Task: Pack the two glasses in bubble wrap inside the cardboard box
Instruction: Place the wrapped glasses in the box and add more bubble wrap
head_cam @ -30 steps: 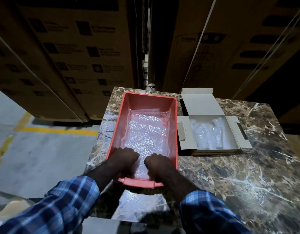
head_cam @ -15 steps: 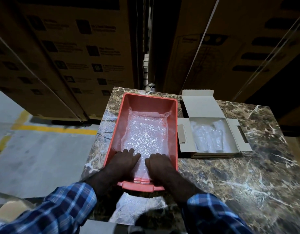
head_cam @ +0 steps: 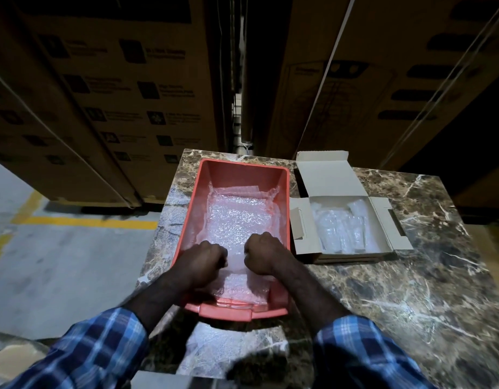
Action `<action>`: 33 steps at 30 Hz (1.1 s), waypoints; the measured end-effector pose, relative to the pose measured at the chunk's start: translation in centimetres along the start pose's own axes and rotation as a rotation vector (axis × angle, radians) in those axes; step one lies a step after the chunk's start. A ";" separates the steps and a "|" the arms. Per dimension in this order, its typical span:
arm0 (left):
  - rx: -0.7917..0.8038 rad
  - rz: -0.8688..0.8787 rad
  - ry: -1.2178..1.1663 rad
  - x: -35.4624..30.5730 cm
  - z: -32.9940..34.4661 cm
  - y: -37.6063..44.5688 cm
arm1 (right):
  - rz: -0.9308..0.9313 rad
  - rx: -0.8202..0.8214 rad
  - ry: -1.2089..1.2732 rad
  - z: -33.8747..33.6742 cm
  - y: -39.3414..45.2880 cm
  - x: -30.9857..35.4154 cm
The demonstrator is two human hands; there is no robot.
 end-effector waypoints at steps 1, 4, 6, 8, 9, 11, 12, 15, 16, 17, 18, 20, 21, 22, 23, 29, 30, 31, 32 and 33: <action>-0.009 0.006 -0.022 0.0 -0.1 -0.1 | 0.008 0.010 0.039 0.0 0.3 -0.2; -0.040 0.037 -0.098 -0.3 -0.6 -0.6 | 0.007 0.037 0.103 0.0 1.0 -0.6; -0.042 0.038 -0.125 -0.5 -0.7 -1.0 | -0.006 0.030 0.108 -0.1 1.0 -0.5; -0.044 0.041 -0.144 -0.8 -1.0 -1.2 | -0.005 -0.015 0.117 -0.6 0.7 -0.4; -0.055 0.044 -0.146 -0.8 -1.1 -1.3 | -0.007 -0.040 0.117 -0.8 0.6 -0.4; -0.079 0.028 -0.142 -0.7 -1.6 -1.3 | -0.020 -0.087 0.121 -1.2 0.1 -0.1; -0.088 0.013 -0.129 -0.6 -1.7 -1.3 | -0.032 -0.107 0.119 -1.4 -0.1 0.1; -0.178 0.011 -0.141 -0.5 -3.0 -1.5 | -0.086 -0.164 0.066 -1.8 -1.0 0.8; -0.235 0.031 -0.180 -0.6 -3.8 -1.7 | -0.100 -0.175 0.041 -1.9 -1.2 0.9; -0.297 0.052 -0.219 -0.7 -4.9 -1.8 | -0.107 -0.188 0.022 -2.2 -1.5 0.9; -0.362 0.072 -0.242 -0.8 -6.0 -2.1 | -0.108 -0.208 0.013 -2.8 -1.7 0.8; -0.474 0.099 -0.254 -0.8 -8.5 -2.5 | -0.109 -0.281 0.022 -4.7 -2.3 0.8; -0.521 0.121 -0.255 -0.9 -9.7 -2.7 | -0.116 -0.323 0.034 -5.8 -2.5 0.7; -0.563 0.148 -0.255 -1.0 -10.8 -2.9 | -0.126 -0.365 0.047 -7.0 -2.8 0.6; -0.605 0.170 -0.255 -1.1 -11.9 -3.2 | -0.133 -0.397 0.055 -8.1 -3.0 0.4; -0.774 0.251 -0.262 -1.7 -18.3 -4.0 | -0.135 -0.510 0.079 -13.2 -4.2 -1.5; -0.789 0.271 -0.250 -2.0 -19.3 -4.1 | -0.140 -0.548 0.093 -14.4 -4.8 -1.8; -0.806 0.285 -0.243 -2.5 -20.4 -4.3 | -0.147 -0.597 0.119 -15.8 -5.5 -2.1; -0.828 0.292 -0.241 -2.7 -21.5 -4.4 | -0.159 -0.656 0.152 -17.4 -6.4 -2.5; -0.856 0.292 -0.235 -3.1 -22.6 -4.6 | -0.176 -0.721 0.183 -19.0 -7.5 -2.9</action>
Point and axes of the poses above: each hand's wrist, its own y-axis towards the middle knuckle, its own z-axis out of the palm, x = y × z, the point moved 10 cm from there along y, towards the middle knuckle, and after that the axes turned 2 degrees about -z, right-handed, at the moved point
